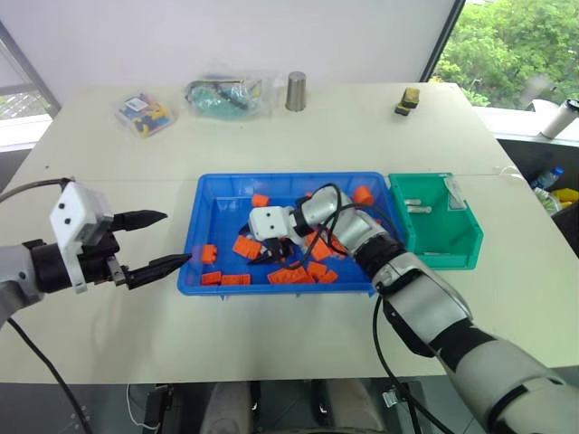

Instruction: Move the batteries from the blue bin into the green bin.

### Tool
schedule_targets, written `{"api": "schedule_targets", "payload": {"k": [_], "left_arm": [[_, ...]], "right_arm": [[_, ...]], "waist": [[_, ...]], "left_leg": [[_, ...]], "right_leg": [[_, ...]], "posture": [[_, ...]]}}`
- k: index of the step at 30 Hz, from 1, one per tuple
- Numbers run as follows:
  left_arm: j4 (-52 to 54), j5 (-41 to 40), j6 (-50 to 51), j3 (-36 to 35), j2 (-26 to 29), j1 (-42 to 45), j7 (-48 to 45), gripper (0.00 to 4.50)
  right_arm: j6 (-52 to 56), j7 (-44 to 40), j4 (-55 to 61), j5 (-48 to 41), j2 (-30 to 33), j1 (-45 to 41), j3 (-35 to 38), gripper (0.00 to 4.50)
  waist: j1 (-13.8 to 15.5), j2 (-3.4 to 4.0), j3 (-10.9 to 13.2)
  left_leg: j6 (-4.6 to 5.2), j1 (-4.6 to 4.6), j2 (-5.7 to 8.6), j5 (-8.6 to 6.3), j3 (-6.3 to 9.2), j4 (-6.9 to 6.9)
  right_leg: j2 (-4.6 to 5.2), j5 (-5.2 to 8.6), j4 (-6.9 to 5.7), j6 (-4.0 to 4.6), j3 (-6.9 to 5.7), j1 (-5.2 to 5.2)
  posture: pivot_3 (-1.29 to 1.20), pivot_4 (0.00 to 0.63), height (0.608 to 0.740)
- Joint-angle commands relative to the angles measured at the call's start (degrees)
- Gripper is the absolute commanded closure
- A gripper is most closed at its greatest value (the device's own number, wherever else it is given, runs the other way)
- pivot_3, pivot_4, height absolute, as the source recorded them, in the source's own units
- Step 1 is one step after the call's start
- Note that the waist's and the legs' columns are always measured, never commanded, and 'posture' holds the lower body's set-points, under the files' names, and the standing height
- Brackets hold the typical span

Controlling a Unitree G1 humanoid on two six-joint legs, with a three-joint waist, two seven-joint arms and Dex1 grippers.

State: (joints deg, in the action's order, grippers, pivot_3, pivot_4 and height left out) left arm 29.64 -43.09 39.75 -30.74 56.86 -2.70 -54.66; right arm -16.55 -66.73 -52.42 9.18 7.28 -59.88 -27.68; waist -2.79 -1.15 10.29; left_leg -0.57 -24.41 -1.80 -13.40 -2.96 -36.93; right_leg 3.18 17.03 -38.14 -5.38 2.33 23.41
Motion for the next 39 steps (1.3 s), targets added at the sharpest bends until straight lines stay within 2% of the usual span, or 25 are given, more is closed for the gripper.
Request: {"api": "schedule_targets", "payload": {"k": [1, 10, 14, 17, 24, 26, 28, 32, 39], "left_arm": [[-0.03, -0.29, -0.22, -1.09, 0.98, 1.19, 0.0, 0.0], [-0.86, 0.24, -0.86, -0.01, 0.93, 2.14, -0.08, 0.0], [-1.02, 0.33, -0.96, 0.28, 0.95, 2.49, -0.05, 0.0], [-1.07, 0.33, -0.93, 0.22, 1.03, 2.45, -0.27, 0.0], [-2.56, 1.33, -2.04, 1.9, 1.13, 2.36, -2.3, 0.0], [-3.36, 1.77, -2.6, 3.21, 1.06, 2.97, -3.13, 0.0], [-4.13, 2.0, -2.9, 4.71, 1.05, 4.37, -3.45, 0.0], [-5.73, 2.85, -3.46, 7.26, 1.18, 7.01, -3.97, 0.0], [-7.12, 3.59, -3.76, 9.3, 1.17, 9.61, -4.76, 0.0]], "right_arm": [[0.97, 0.25, 1.43, -0.56, -0.77, -0.59, 1.75, 2.36], [3.62, 1.21, 4.0, -1.45, -2.78, -1.27, 3.39, 2.36], [6.44, 0.86, 6.32, -1.92, -1.83, -2.85, 4.74, 2.36], [16.05, -0.03, 13.22, -5.01, -1.17, -2.42, 7.33, 2.36], [52.87, 2.63, 43.57, -5.02, 3.54, 7.01, 5.51, 2.36], [62.53, 5.05, 47.68, -5.21, 3.51, 8.38, 5.29, 2.36], [67.21, 6.36, 48.35, -6.32, 3.07, 8.54, 5.32, 2.36], [69.94, 8.43, 47.98, -7.64, 2.42, 8.45, 4.11, 2.36], [68.55, 12.91, 43.21, -8.42, 0.76, 7.87, 3.3, 2.36]], "waist": [[-0.04, 0.0, 0.0], [-0.94, 0.0, 0.0], [-1.2, 0.0, 0.0], [-1.2, 0.01, 0.01], [-1.06, -0.03, -0.02], [-1.08, -0.03, -0.02], [-1.21, -0.03, -0.02], [-1.21, -0.03, -0.02], [-1.15, -0.05, -0.03]], "left_leg": [[0.0, 0.0, 0.0, 0.0, 0.0, 0.0], [-0.04, 0.0, 0.01, 0.02, 0.01, 0.1], [-0.12, -0.01, 0.02, 0.06, 0.03, 0.19], [-0.13, -0.02, 0.03, 0.07, 0.03, 0.2], [-0.21, -0.01, 0.1, 0.13, 0.05, 0.49], [-0.26, 0.0, 0.17, 0.18, 0.05, 0.62], [-0.31, -0.01, 0.19, 0.22, 0.04, 0.67], [-0.33, -0.01, 0.19, 0.25, 0.03, 0.75], [-0.31, -0.06, 0.21, 0.26, -0.06, 0.75]], "right_leg": [[0.0, 0.0, 0.0, 0.0, 0.0, 0.0], [0.03, 0.01, 0.01, 0.02, -0.01, 0.03], [0.03, 0.02, 0.02, 0.04, -0.02, 0.07], [0.05, 0.02, 0.02, 0.04, -0.02, 0.09], [0.2, 0.06, 0.06, 0.12, -0.08, 0.2], [0.28, 0.06, 0.07, 0.13, -0.08, 0.25], [0.29, 0.06, 0.06, 0.15, -0.08, 0.3], [0.28, 0.05, 0.05, 0.2, -0.08, 0.37], [0.25, 0.05, 0.04, 0.19, -0.1, 0.44]], "posture": [[0.0, 0.15, 0.739], [0.0, 0.15, 0.739], [0.0, 0.15, 0.739], [0.0, 0.15, 0.739], [0.0, 0.15, 0.739], [0.0, 0.15, 0.739], [0.0, 0.15, 0.739], [0.0, 0.15, 0.739], [0.0, 0.15, 0.739]]}}
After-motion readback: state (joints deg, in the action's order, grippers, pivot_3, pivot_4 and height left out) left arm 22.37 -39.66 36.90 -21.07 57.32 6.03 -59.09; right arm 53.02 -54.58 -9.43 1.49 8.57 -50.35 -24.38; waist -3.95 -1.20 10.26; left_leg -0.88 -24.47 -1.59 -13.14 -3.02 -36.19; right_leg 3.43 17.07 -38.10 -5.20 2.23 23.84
